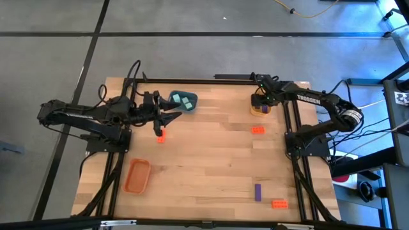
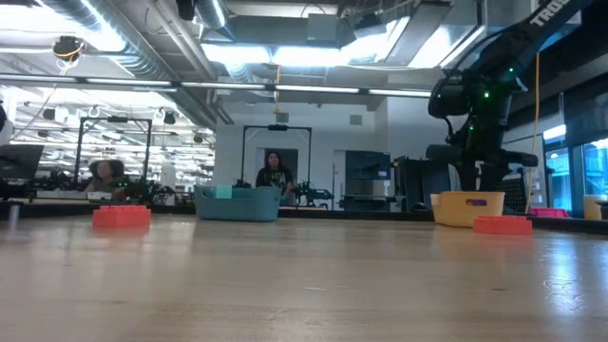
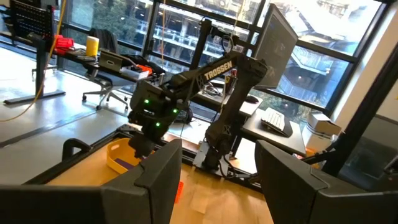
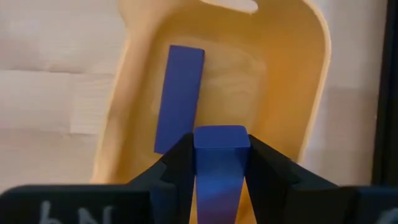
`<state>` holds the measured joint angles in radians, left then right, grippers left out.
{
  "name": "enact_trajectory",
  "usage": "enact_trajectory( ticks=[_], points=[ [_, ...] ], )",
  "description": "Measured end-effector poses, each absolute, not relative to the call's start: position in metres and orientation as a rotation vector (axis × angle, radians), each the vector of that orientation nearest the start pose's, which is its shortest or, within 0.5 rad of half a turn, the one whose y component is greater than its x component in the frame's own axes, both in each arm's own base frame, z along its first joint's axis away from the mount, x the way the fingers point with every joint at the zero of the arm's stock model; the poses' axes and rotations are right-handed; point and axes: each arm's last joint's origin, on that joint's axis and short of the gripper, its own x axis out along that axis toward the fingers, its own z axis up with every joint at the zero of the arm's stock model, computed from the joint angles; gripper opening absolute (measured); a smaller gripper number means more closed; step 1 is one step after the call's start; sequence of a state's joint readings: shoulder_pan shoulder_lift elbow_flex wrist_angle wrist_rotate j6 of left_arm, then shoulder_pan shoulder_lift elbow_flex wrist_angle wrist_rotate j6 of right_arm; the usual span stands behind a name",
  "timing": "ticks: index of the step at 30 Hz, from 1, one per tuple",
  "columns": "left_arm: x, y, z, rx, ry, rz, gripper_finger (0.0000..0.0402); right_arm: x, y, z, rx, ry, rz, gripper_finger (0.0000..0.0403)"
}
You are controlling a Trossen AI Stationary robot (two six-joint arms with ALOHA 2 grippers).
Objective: Sort & place blocks by color
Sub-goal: Put the left purple rectangle block into the yellow bin, then put the left orange game piece into the orange bin
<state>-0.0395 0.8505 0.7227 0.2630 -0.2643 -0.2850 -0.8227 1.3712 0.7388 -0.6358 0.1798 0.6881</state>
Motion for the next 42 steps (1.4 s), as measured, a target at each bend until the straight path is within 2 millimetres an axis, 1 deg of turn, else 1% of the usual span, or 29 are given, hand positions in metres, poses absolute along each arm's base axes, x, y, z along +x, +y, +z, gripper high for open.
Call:
enact_trajectory(
  ticks=[3, 10, 15, 18, 42],
  points=[
    [0.1914, 0.0004, 0.3431, -0.304, -0.167, 0.216, 0.0195, 0.151, -0.1706, 0.1711, 0.971, 0.92, -1.295, 0.0111],
    [0.1914, 0.0004, 0.3431, -0.305, -0.167, 0.219, 0.0195, 0.1519, -0.1715, 0.1715, 0.97, 0.904, -1.295, 0.0113],
    [0.1914, 0.0004, 0.3431, -0.305, -0.167, 0.219, 0.0195, 0.1519, -0.1715, 0.1715, 0.989, 0.891, -1.309, 0.0155],
    [0.1914, 0.0004, 0.3431, -0.305, -0.167, 0.219, 0.0195, 0.152, -0.1715, 0.1716, 0.988, 0.891, -1.308, 0.0167],
    [0.1914, 0.0004, 0.3431, -0.305, -0.167, 0.219, 0.0195, 0.153, -0.1725, 0.1722, 0.986, 0.874, -1.305, 0.0174]
  ],
)
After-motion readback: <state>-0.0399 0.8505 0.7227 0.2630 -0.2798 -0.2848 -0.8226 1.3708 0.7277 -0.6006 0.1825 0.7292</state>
